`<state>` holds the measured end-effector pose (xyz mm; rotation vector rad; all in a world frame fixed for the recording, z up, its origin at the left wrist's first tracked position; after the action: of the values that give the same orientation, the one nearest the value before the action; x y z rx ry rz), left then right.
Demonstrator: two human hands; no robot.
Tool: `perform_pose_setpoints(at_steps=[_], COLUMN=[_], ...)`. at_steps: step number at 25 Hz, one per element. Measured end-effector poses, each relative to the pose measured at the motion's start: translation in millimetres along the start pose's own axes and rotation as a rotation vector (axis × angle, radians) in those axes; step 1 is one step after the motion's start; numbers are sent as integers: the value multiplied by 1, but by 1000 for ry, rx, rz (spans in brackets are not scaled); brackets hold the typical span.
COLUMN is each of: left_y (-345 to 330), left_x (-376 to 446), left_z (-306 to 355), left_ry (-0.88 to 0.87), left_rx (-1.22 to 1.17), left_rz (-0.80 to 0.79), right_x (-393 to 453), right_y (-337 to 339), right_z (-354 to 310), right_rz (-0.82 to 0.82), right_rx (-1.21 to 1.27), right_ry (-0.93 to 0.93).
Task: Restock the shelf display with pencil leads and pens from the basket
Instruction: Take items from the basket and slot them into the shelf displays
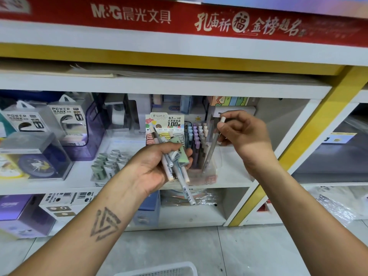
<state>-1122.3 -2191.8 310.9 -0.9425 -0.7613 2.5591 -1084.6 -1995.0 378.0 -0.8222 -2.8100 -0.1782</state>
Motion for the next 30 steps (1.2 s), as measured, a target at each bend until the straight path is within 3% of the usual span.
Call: perform_pose_setpoints(at_steps=[7, 13, 23, 30], left_y=[4, 4, 6, 8], left_x=[1, -2, -2, -6], left_z=[-3, -3, -3, -1], left_ry=[26, 27, 23, 12], left_rx=[70, 89, 110, 124], left_rz=[38, 45, 90, 104], right_x=[-3, 2, -3, -17], right_y=[4, 9, 0, -5], right_z=[0, 14, 9, 6], right_rz=[-37, -18, -47, -167], right_rx=[-347, -523, -572, -518], right_ry=[277, 308, 317, 300])
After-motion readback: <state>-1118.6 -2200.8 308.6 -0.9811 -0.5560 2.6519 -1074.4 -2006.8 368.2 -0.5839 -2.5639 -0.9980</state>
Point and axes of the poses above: each hand's wrist, its own x-axis towards the middle knuckle, its own y-axis out of the back of the hand, z = x × y, the point moved 7 cm from there along x, towards the middle knuckle, and after that the axes turned 5 degrees about z, right-handed, at the moved point
